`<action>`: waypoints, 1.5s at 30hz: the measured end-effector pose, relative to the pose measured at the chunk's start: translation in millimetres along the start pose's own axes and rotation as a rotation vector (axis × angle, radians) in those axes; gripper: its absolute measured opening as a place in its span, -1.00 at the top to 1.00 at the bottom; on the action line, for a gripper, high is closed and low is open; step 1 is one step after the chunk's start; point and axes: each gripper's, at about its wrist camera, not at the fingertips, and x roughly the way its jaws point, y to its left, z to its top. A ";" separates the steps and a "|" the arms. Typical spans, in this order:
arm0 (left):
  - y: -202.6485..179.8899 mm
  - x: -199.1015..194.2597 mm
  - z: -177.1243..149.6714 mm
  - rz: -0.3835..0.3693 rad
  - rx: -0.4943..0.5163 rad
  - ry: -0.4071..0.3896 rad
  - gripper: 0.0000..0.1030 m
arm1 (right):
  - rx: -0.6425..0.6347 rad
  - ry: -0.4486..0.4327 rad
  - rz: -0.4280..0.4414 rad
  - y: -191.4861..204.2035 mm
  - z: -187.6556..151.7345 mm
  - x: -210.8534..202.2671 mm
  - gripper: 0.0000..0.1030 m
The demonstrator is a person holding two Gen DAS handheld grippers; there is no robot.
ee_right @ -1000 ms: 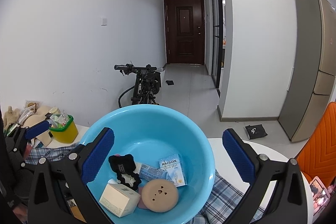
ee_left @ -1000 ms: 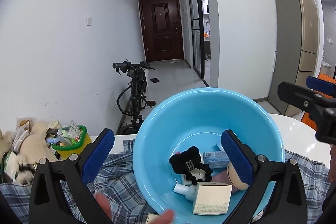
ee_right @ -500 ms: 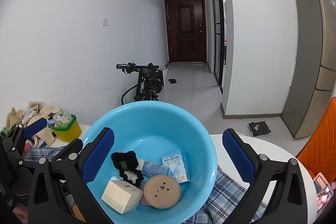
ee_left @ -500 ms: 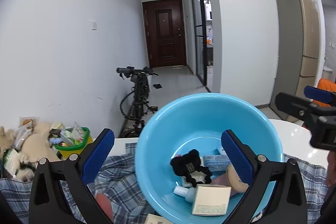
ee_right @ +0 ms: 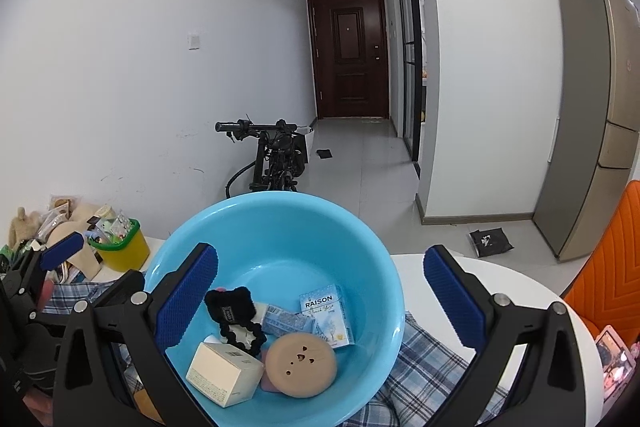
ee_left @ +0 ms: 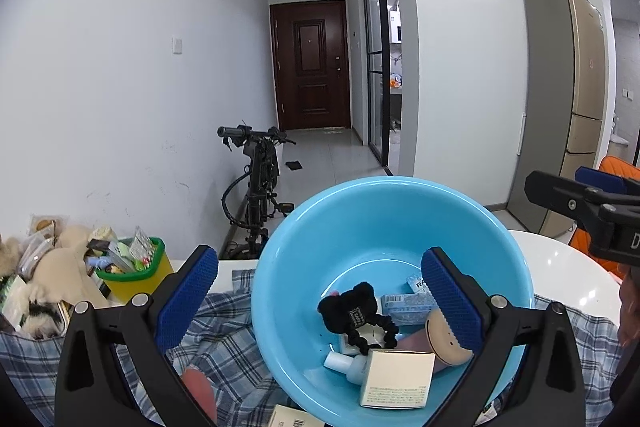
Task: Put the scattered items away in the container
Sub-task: 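Raise both open tools away from the basin, then move both tools down toward the items on the plaid cloth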
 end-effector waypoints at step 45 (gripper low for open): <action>-0.3 -56.4 -14.7 0.003 0.011 -0.109 -1.00 | -0.056 -0.070 0.044 22.2 -25.4 -39.7 -0.99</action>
